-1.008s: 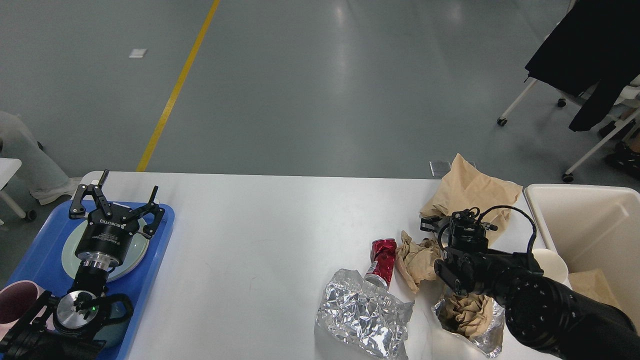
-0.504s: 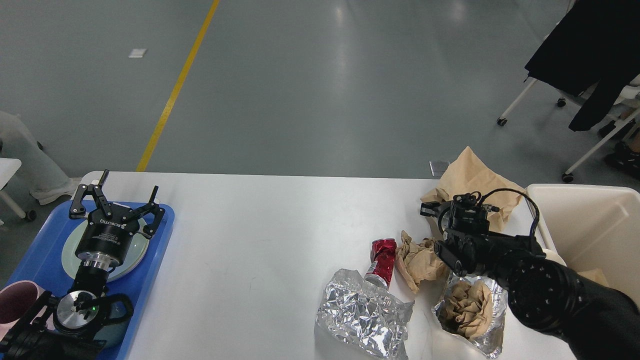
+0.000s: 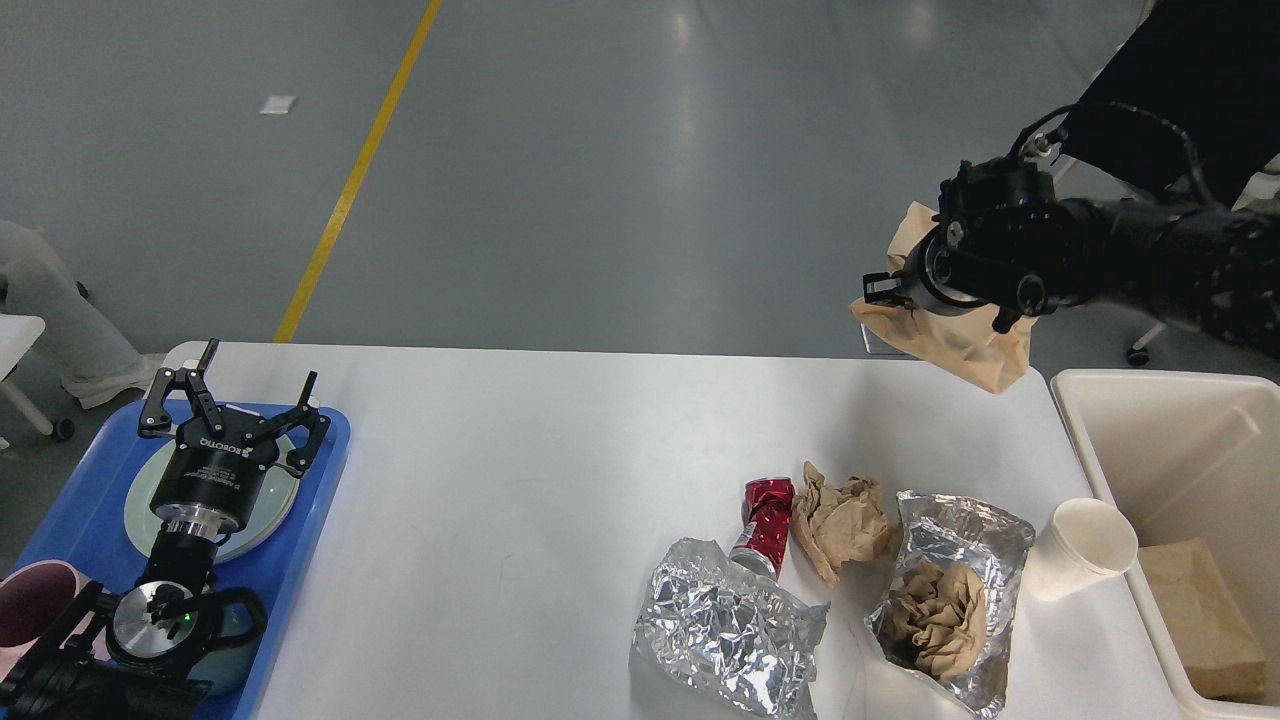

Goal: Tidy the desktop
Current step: 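Carry the paper bag into the white bin and release it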

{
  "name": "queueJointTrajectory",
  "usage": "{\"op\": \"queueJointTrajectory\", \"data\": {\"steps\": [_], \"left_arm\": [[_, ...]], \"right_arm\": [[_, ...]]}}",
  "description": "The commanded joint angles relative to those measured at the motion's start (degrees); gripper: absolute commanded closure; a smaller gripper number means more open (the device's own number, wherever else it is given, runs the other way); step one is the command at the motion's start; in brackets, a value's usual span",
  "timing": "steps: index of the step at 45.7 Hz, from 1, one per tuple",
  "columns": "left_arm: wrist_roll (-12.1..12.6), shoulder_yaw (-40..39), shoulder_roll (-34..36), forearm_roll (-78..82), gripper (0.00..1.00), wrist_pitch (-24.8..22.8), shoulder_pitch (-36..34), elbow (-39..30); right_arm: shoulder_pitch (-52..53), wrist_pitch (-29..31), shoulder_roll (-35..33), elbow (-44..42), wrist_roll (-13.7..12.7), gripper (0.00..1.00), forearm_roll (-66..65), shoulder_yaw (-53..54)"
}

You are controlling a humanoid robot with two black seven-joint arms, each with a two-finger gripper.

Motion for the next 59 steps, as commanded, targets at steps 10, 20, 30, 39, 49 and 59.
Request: {"op": "queueJointTrajectory", "data": {"steps": [10, 20, 30, 39, 49, 59], "left_arm": [[0.0, 0.0, 0.1, 0.0, 0.04, 0.0, 0.0, 0.0], [0.0, 0.0, 0.1, 0.0, 0.04, 0.0, 0.0, 0.0], [-0.1, 0.0, 0.1, 0.0, 0.04, 0.0, 0.0, 0.0], [-0.1, 0.0, 0.1, 0.0, 0.04, 0.0, 0.0, 0.1], [-0.1, 0.0, 0.1, 0.0, 0.04, 0.1, 0.0, 0.1], [-0.1, 0.0, 0.1, 0.0, 0.04, 0.0, 0.1, 0.1]], "right_arm": [[32.1, 11.1, -8.0, 31.2, 0.9, 1.0, 1.6, -13.7], [44.5, 18.6, -8.3, 42.1, 13.3, 1.0, 9.0, -25.8], [50.5, 20.7, -7.7, 49.8, 14.9, 1.0, 9.6, -32.0], [50.8, 19.8, -8.5, 49.4, 14.9, 1.0, 9.7, -37.6], [46.0, 12.8, -20.0, 43.5, 14.4, 1.0, 8.6, -42.4], [29.5, 10.5, -31.8, 26.7, 13.6, 1.0, 1.8, -38.0]]}}
